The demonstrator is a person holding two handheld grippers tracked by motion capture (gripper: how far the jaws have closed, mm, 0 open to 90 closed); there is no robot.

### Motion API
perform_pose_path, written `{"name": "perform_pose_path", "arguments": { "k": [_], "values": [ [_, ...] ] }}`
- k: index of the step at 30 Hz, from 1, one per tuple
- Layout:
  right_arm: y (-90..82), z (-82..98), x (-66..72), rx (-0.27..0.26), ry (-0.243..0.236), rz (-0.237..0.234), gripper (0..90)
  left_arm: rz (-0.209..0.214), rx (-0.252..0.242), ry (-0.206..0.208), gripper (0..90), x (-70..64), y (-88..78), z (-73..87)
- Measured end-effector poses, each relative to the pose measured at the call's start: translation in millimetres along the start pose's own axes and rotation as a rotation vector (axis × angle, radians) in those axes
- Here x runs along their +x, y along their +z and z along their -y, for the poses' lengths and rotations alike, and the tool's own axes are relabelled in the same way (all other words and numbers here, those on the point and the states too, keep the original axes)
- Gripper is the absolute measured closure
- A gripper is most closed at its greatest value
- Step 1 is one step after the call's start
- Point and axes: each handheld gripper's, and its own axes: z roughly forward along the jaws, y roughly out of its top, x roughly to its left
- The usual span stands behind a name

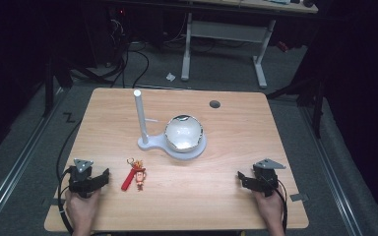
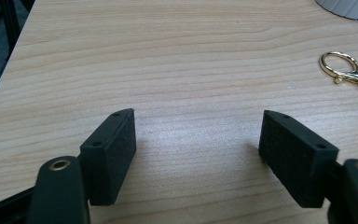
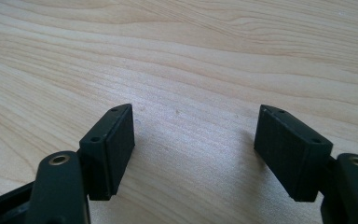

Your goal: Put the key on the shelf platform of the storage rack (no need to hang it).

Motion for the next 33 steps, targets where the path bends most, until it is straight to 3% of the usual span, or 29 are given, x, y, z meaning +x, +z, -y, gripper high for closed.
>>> {"name": "perform_pose_path", "arguments": {
  "k": [11,13,15,21,23,33],
  "values": [
    [0.0,0.0,0.0,0.0,0.0,0.0,29.0,0.002,0.006,-0.002,26.4,-0.1,-0.5,0.1],
    [0.0,0.0,-0.1,0.0,0.0,0.0,29.0,-0.007,0.007,-0.025,26.4,-1.4,-0.7,0.1],
    [0.0,0.0,-0.1,0.0,0.0,0.0,29.0,-0.001,0.002,-0.001,26.9,-0.2,0.0,0.0],
    [0.0,-0.1,-0.1,0.0,0.0,0.0,29.0,-0.01,0.013,-0.003,26.6,-1.0,-0.3,-0.3],
    [0.0,-0.1,-0.1,0.0,0.0,0.0,29.0,-0.041,0.015,-0.046,27.5,-5.0,0.4,-0.7],
    [0.0,-0.1,-0.1,0.0,0.001,0.0,29.0,0.012,0.044,-0.026,27.7,-2.0,-2.3,-5.7]
  ]
}}
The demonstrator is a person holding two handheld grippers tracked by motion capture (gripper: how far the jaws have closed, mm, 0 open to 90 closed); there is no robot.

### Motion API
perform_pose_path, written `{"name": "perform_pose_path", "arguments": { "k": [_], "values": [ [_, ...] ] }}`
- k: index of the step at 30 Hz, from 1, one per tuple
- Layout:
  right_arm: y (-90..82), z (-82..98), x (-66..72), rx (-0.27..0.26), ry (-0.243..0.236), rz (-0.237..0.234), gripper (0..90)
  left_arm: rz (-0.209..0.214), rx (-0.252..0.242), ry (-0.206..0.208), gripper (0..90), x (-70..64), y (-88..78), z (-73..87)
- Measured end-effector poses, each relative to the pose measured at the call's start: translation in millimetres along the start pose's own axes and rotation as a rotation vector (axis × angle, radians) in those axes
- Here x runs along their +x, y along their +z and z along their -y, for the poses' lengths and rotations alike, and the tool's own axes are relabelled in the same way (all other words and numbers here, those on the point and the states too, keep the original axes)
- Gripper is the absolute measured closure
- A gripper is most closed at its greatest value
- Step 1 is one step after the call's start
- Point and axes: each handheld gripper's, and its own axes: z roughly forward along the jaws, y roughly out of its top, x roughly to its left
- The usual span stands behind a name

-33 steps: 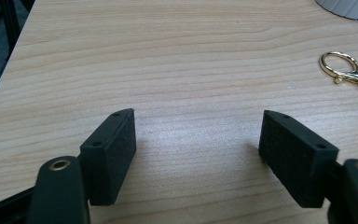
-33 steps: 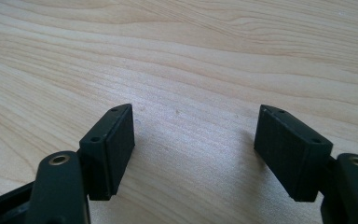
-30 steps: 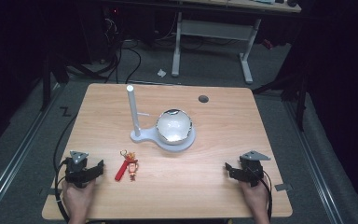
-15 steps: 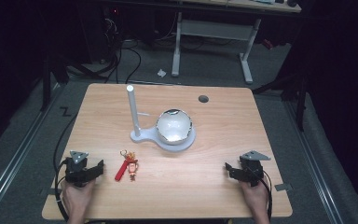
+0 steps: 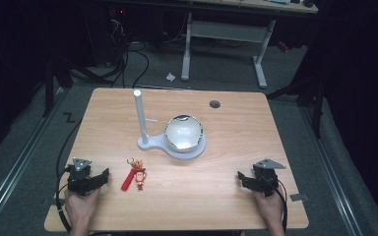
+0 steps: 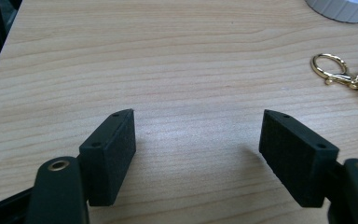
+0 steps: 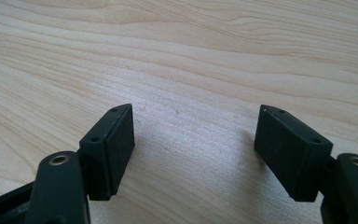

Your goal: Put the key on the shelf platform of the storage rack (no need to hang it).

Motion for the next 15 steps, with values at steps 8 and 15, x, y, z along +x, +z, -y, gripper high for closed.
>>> {"name": "perform_pose_path", "arguments": {
  "k": [8,15],
  "values": [
    [0.0,0.0,0.0,0.0,0.0,0.0,29.0,0.015,0.014,-0.023,30.2,-3.5,-6.4,-3.6],
    [0.0,0.0,-0.1,0.0,-0.001,0.0,29.0,0.043,0.03,-0.024,29.1,-9.0,-15.3,-4.5]
  ]
}}
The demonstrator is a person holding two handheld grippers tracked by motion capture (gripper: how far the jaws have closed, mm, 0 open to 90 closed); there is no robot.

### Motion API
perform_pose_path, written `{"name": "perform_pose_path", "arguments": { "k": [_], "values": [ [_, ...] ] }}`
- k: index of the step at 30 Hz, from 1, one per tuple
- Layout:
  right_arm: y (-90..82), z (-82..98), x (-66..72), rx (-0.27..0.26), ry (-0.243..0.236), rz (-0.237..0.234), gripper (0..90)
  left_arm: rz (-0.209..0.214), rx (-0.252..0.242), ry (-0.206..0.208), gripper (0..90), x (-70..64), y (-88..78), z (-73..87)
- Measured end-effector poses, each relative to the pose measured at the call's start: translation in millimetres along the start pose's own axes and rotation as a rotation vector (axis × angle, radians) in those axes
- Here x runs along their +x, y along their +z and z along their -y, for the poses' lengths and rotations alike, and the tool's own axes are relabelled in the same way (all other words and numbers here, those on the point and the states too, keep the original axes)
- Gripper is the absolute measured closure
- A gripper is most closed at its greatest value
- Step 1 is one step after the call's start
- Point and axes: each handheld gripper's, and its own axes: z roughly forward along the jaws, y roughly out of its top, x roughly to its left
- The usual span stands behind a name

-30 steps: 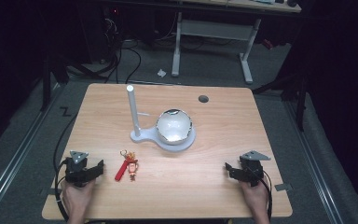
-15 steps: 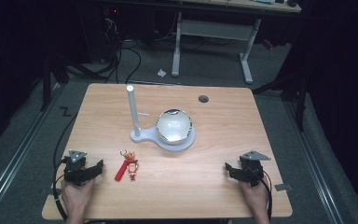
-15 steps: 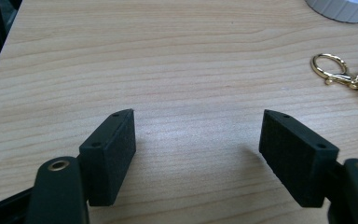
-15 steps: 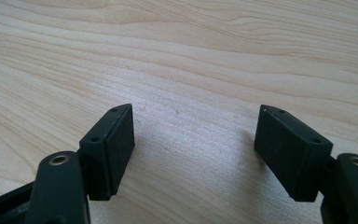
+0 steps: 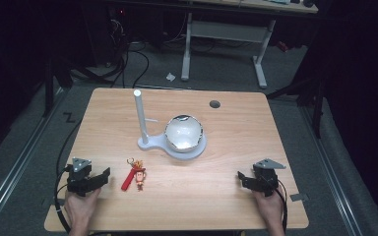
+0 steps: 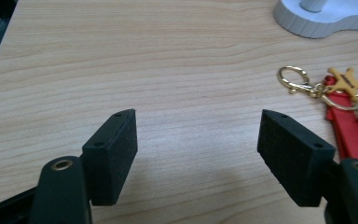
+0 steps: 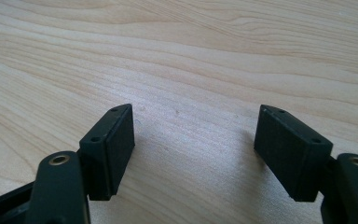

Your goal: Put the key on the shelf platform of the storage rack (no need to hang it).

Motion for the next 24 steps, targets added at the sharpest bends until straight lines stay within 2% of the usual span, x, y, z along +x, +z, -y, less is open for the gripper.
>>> {"name": "perform_pose_path", "arguments": {
  "k": [1,2,9,12,13,18,19,20,23,24],
  "values": [
    [0.0,0.0,0.0,0.0,0.0,0.0,29.0,0.004,0.006,-0.011,29.2,-1.3,-1.7,-0.4],
    [0.0,0.0,0.0,0.0,0.0,0.0,29.0,0.015,0.007,-0.003,29.1,-1.4,-2.8,-0.9],
    [0.0,0.0,0.0,0.0,0.0,0.0,29.0,0.045,0.047,-0.02,25.8,-7.9,-14.9,0.8],
    [0.0,0.0,0.0,0.0,0.0,0.0,29.0,0.069,0.065,-0.005,23.4,-10.7,-20.0,4.0],
    [0.0,0.0,0.0,0.0,0.0,0.0,29.0,0.067,0.067,-0.017,22.8,-12.6,-21.6,5.4],
    [0.0,0.0,0.0,0.0,0.0,0.0,29.0,0.075,0.099,0.008,20.3,-17.8,-28.0,15.6],
    [0.0,0.0,0.0,0.0,0.0,0.0,29.0,0.073,0.105,-0.001,20.1,-19.9,-29.4,17.9],
    [0.0,0.0,0.0,0.0,0.0,0.0,29.0,0.087,0.114,0.019,19.8,-20.1,-30.5,19.5],
    [0.0,0.0,0.0,0.0,0.0,0.0,29.0,0.089,0.128,0.01,18.9,-24.8,-34.3,24.9],
    [0.0,0.0,0.0,0.0,0.0,0.0,29.0,0.098,0.138,0.018,18.6,-25.9,-35.1,26.7]
  ]
}}
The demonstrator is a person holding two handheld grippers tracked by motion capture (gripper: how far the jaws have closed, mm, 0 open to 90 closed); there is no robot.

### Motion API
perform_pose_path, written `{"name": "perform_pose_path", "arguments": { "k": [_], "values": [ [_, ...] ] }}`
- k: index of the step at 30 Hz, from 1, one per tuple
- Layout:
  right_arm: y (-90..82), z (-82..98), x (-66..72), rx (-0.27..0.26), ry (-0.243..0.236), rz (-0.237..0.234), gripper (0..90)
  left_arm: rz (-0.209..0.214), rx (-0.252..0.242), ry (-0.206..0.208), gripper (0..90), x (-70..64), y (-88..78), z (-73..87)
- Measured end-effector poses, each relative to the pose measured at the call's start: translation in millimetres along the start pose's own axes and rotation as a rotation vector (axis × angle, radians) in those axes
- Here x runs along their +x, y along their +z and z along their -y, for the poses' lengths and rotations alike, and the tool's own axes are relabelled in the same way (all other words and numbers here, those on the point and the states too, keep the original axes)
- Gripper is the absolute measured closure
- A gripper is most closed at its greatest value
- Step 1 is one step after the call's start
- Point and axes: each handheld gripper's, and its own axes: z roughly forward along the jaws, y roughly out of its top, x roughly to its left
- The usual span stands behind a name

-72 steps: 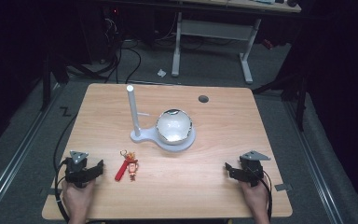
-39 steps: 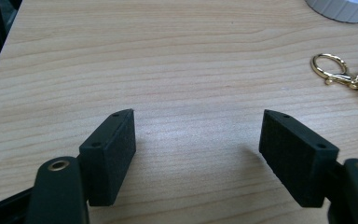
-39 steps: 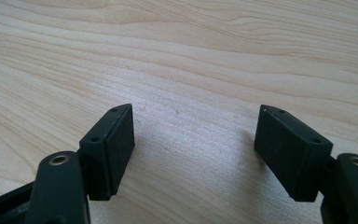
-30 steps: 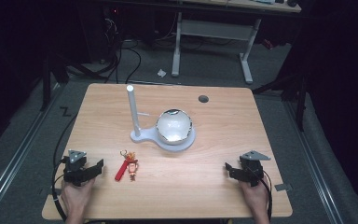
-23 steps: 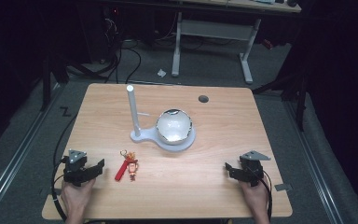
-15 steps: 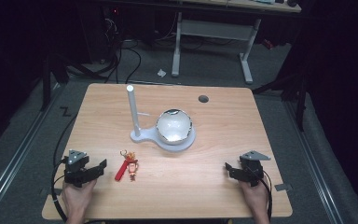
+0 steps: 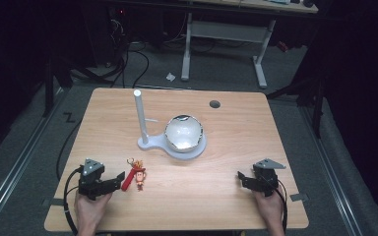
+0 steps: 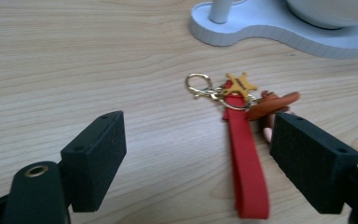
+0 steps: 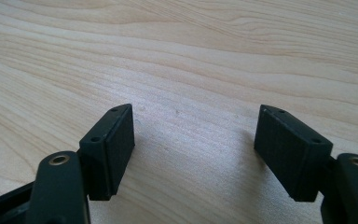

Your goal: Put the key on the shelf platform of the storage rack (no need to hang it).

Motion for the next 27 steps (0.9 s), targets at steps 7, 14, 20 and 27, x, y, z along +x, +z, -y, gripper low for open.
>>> {"name": "perform_pose_path", "arguments": {
  "k": [7,14,20,27],
  "values": [
    [0.0,0.0,0.0,0.0,0.0,0.0,29.0,-0.008,0.039,0.013,17.4,-11.7,-0.8,14.6],
    [0.0,0.0,-0.2,0.0,0.001,0.001,29.0,-0.016,0.067,0.018,17.3,-17.6,2.7,28.5],
    [0.0,0.0,-0.1,0.0,0.002,0.001,29.0,-0.028,0.075,0.033,17.4,-19.2,7.3,38.2],
    [-0.1,0.0,-0.1,0.0,0.002,0.001,29.0,-0.055,0.075,0.058,18.4,-18.7,15.7,48.6]
  ]
}}
